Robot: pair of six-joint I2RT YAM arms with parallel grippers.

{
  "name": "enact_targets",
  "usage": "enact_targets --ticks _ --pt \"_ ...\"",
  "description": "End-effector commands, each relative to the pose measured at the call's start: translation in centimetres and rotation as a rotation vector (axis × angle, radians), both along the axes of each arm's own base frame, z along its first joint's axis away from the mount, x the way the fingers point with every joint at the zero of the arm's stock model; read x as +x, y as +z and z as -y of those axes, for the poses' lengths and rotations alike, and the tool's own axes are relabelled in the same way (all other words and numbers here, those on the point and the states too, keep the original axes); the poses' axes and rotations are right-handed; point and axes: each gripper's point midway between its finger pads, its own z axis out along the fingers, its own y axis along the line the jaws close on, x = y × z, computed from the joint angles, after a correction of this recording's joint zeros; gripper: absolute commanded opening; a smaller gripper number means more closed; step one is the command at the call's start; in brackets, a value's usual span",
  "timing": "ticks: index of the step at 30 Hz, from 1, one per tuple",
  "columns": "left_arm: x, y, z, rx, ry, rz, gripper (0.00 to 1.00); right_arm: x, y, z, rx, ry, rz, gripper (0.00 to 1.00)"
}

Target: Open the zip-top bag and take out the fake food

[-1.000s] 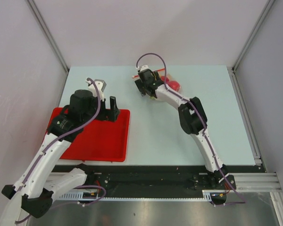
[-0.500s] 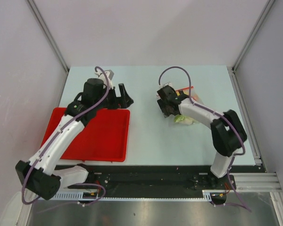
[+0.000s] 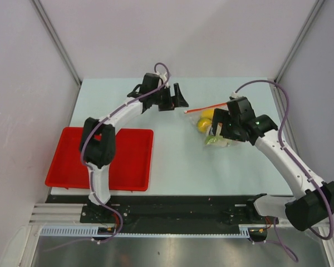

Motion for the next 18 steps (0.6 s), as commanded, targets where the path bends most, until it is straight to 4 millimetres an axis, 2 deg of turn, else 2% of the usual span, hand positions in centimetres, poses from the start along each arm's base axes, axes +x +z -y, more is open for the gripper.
enact_targets --ticks 1,2,3,4,6,7,10,11,13,15,18 --pt "3.6 3.0 3.8 -0.083 0.011 0.078 0.96 -2.7 0.6 1.4 0.131 -0.074 -0.078 1.0" --pt "4.1 2.2 4.0 -0.076 0.026 0.067 0.96 -2.9 1.1 2.0 0.144 -0.089 -0.065 1.0" --pt "4.6 2.3 4.8 -0.089 0.028 0.086 0.96 -2.9 1.2 2.9 0.149 -0.12 -0.064 1.0" --pt "5.1 0.6 5.2 -0.095 0.044 0.056 0.96 -3.2 1.2 3.2 0.151 -0.126 -0.074 1.0" --pt "5.9 0.1 6.0 -0.133 0.047 0.054 0.96 -3.8 1.5 4.0 0.153 -0.147 -0.068 1.0" --pt "6.3 -1.7 6.2 -0.13 0.058 0.021 0.96 -4.0 1.6 4.1 0.151 -0.149 -0.065 1.0" --pt "7.1 -2.7 6.9 -0.127 0.064 0.004 0.95 -4.7 1.8 4.5 0.147 -0.159 -0.057 1.0" --pt "7.4 -3.6 7.1 -0.124 0.066 -0.011 0.94 -4.8 1.9 4.6 0.148 -0.163 -0.054 1.0" --pt "7.5 -4.1 7.3 -0.129 0.064 -0.025 0.93 -5.1 1.9 4.9 0.145 -0.172 -0.047 1.0" --pt "7.4 -5.5 7.2 -0.102 0.078 -0.049 0.91 -5.4 2.1 5.0 0.143 -0.177 -0.04 1.0" --pt "6.9 -6.9 7.3 -0.104 0.066 -0.082 0.85 -5.7 2.1 5.2 0.141 -0.181 -0.039 1.0"
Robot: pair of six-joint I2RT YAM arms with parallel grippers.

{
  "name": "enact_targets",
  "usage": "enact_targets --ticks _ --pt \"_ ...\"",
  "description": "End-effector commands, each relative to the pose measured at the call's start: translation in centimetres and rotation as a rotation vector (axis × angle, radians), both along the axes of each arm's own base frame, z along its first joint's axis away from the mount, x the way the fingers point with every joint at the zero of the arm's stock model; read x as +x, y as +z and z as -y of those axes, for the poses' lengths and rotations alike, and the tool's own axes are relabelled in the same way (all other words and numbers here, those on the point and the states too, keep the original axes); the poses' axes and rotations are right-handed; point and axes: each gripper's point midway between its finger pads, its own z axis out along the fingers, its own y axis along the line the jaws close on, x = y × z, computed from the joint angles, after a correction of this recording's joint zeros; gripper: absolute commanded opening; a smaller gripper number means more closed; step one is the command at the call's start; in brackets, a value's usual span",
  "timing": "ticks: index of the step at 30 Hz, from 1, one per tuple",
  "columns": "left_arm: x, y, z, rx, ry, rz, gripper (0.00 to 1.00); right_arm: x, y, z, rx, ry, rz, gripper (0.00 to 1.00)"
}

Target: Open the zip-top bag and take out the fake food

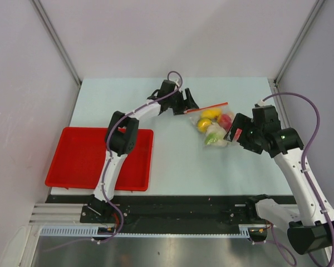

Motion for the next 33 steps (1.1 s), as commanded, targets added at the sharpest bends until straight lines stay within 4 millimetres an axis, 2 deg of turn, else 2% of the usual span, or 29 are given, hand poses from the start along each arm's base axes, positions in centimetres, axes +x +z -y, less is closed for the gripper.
enact_targets --ticks 1,3,6,7,8,9,10,12,13,15,16,17,19,21,22,23,24,26,27,28,29,30,31,32,33 --pt "0.5 1.9 1.0 -0.061 -0.004 0.021 0.78 -0.8 0.2 0.3 0.004 -0.017 0.001 1.0" --pt "-0.1 1.4 1.3 -0.08 -0.024 -0.007 0.71 -1.0 0.0 0.4 0.003 -0.017 -0.006 1.0" --pt "-0.8 1.4 1.8 -0.138 -0.054 -0.03 0.52 -1.2 -0.3 0.2 0.01 -0.008 -0.019 0.99" --pt "-0.9 1.3 1.9 -0.145 -0.061 -0.036 0.41 -1.3 -0.5 0.0 0.017 0.005 -0.027 0.99" --pt "-1.1 1.4 2.0 -0.152 -0.067 -0.039 0.35 -1.3 -0.6 -0.2 0.021 0.015 -0.031 0.99" --pt "-1.4 1.7 2.2 -0.164 -0.081 -0.049 0.21 -1.3 -0.7 -0.6 0.03 0.034 -0.03 0.99" --pt "-1.5 2.0 2.2 -0.172 -0.086 -0.054 0.12 -1.3 -0.7 -0.8 0.023 0.057 -0.025 0.99" --pt "-2.0 2.6 1.8 -0.156 -0.092 -0.061 0.0 -1.3 -0.6 -1.6 -0.002 0.117 0.006 0.99" --pt "-2.2 4.4 1.6 -0.158 -0.097 -0.031 0.0 -1.3 -0.6 -1.8 -0.027 0.148 0.022 0.99" --pt "-3.3 4.9 0.7 -0.136 -0.086 -0.048 0.0 -1.2 -0.4 -2.7 -0.081 0.204 0.068 0.99" --pt "-3.9 7.4 0.3 -0.147 -0.079 -0.025 0.0 -1.1 -0.2 -3.0 -0.104 0.231 0.094 0.99" --pt "-5.0 6.5 -0.3 -0.13 -0.07 -0.063 0.0 -0.7 0.2 -3.5 -0.128 0.265 0.137 0.98" --pt "-6.4 7.7 -1.0 -0.137 -0.044 -0.081 0.0 -0.7 0.4 -4.5 -0.192 0.322 0.198 0.98" --pt "-8.9 9.5 -1.7 -0.171 -0.02 -0.098 0.0 0.0 1.7 -5.7 -0.212 0.377 0.305 0.98" --pt "-9.5 9.9 -2.0 -0.173 0.001 -0.098 0.0 -0.4 1.4 -6.8 -0.213 0.437 0.332 0.97" --pt "-11.3 10.7 -2.3 -0.17 0.007 -0.11 0.0 0.2 2.5 -7.8 -0.199 0.462 0.411 0.97" --pt "-12.1 10.8 -2.4 -0.166 0.032 -0.142 0.0 0.1 2.9 -8.1 -0.218 0.501 0.467 0.97" --pt "-14.4 10.3 -2.5 -0.131 0.059 -0.193 0.0 0.3 2.8 -9.6 -0.228 0.564 0.558 0.97" --pt "-15.5 11.5 -2.5 -0.141 0.084 -0.211 0.0 0.3 2.8 -10.0 -0.257 0.606 0.598 0.98" --pt "-17.1 11.8 -2.0 -0.129 0.081 -0.234 0.0 0.2 2.8 -10.4 -0.264 0.635 0.625 0.97" --pt "-17.6 11.3 -2.3 -0.119 0.131 -0.253 0.0 0.5 2.5 -10.9 -0.269 0.647 0.654 0.96" --pt "-18.4 12.9 -2.4 -0.137 0.146 -0.235 0.0 0.8 2.3 -10.9 -0.296 0.661 0.668 0.96" --pt "-19.8 12.7 -2.1 -0.116 0.16 -0.256 0.0 0.9 2.1 -11.0 -0.308 0.661 0.673 0.95" --pt "-20.0 12.4 -2.4 -0.11 0.224 -0.281 0.0 1.1 2.1 -11.3 -0.317 0.654 0.695 0.94" --pt "-20.7 13.6 -2.6 -0.131 0.24 -0.264 0.0 1.2 1.9 -11.4 -0.32 0.648 0.703 0.93"
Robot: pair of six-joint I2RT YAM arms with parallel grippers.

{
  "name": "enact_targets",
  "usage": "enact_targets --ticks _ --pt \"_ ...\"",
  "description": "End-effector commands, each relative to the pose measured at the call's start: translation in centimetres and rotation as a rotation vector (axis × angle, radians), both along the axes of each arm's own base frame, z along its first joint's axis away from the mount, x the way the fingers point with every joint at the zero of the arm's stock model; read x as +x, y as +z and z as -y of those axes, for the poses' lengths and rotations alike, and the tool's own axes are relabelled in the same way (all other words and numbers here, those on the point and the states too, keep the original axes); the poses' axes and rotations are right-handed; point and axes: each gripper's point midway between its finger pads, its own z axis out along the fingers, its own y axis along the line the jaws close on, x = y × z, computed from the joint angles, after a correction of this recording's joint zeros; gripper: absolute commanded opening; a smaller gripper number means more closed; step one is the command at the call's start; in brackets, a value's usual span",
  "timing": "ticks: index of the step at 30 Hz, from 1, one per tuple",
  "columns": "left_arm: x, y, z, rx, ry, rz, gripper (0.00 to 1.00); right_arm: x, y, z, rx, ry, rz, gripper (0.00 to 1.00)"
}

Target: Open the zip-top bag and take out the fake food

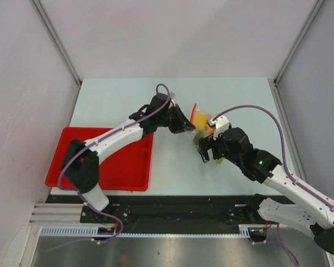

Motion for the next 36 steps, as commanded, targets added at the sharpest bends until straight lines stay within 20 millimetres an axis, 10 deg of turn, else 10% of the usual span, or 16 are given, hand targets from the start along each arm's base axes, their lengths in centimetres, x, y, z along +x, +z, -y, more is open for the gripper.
enact_targets --ticks 1,11,20,31,36 --pt "-3.3 1.6 -0.7 0.002 0.166 -0.077 0.0 2.3 2.9 -1.2 0.004 0.019 0.234 0.91" --pt "-5.7 5.3 -1.2 -0.096 0.286 -0.084 0.0 0.6 1.6 -4.6 0.045 0.105 0.306 0.72" --pt "-6.3 5.1 -0.8 -0.128 0.301 -0.109 0.04 0.0 0.9 -5.6 0.077 0.166 0.336 0.0" --pt "-5.8 2.6 0.4 -0.109 0.25 -0.103 0.48 -3.3 -0.9 -3.7 0.102 0.377 0.285 0.0" --pt "-5.9 2.1 1.3 -0.117 0.209 -0.112 0.48 -3.5 -1.1 -2.3 0.115 0.386 0.261 0.0"
